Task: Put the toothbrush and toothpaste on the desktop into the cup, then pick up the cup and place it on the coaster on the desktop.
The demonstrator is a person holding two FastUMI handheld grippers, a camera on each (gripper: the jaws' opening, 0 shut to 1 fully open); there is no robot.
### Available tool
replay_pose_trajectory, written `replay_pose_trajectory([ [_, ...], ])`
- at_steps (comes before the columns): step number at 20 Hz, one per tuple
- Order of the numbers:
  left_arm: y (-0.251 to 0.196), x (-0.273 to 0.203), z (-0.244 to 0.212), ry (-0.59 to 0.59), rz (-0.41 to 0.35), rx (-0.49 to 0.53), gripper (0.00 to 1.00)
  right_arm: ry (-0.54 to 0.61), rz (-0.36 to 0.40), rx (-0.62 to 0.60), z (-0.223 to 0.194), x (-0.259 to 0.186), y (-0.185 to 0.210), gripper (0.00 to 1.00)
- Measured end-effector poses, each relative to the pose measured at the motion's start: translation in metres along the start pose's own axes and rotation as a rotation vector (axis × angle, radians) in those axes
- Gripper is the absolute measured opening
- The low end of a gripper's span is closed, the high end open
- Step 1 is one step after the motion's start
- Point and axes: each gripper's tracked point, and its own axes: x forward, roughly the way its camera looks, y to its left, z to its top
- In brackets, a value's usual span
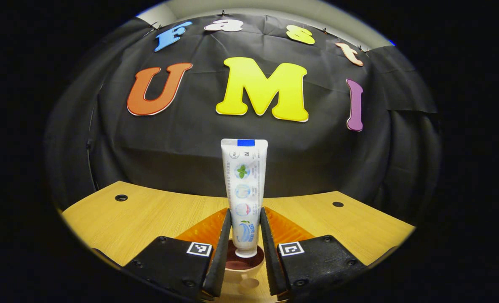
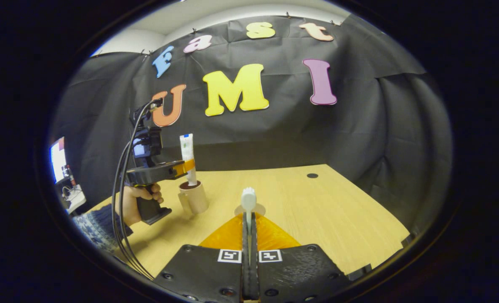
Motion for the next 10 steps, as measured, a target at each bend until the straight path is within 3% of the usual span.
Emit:
replay_pose_trajectory([
  [10, 0.004, -0.005, 0.011, -0.021, 0.025, 0.05, 0.45, 0.002, -0.007, -0.001, -0.001, -0.002, -0.001, 0.0],
])
